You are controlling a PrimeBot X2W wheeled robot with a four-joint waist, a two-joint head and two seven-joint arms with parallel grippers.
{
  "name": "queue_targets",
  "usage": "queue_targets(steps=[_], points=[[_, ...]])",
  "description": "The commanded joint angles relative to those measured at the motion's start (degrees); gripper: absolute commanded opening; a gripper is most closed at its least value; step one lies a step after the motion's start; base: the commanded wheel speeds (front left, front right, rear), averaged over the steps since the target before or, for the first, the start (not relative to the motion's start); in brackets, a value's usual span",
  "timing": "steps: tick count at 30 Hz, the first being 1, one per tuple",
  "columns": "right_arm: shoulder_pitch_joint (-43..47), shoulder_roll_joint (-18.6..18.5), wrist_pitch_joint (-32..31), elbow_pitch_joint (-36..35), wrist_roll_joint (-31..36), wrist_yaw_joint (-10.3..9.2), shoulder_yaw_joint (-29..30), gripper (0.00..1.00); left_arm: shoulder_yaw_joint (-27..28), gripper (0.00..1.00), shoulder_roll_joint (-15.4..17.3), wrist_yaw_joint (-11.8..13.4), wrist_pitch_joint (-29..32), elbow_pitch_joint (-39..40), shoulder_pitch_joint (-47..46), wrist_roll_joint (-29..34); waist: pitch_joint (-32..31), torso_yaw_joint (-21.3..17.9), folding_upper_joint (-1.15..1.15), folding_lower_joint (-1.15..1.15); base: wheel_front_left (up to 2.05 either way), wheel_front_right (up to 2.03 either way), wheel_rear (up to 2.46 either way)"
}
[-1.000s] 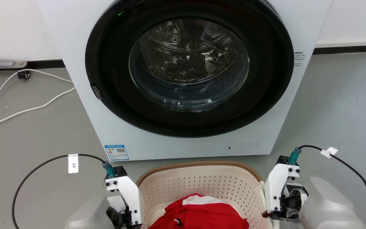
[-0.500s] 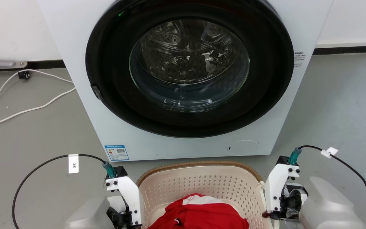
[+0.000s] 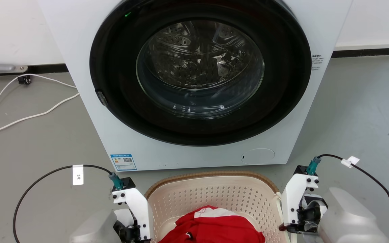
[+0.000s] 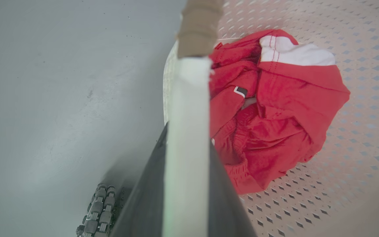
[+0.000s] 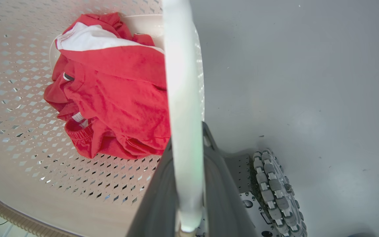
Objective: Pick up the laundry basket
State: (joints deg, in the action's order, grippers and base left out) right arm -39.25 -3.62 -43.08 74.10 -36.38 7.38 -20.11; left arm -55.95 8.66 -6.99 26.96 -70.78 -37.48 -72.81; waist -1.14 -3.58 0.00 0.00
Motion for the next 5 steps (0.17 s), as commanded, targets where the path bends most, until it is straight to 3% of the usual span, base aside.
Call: queue_targets(steps=[1,5], points=[[0.1,1.4,0.2,-0.5,-1.0,0.21,0.0,0.00,-0.2,0.00,-1.6,-0.9,-0.1,1.1,0.9,-0.6,-0.1,0.0,0.00,0.00,0.00,0.00,0.00],[0.3,1.4,0.3,-0.5,-1.0,0.21,-0.2,0.00,-0.3,0.00,-1.6,-0.9,-0.2,1.1,0.9,-0.8,-0.1,0.0,0.00,0.00,0.00,0.00,0.00]])
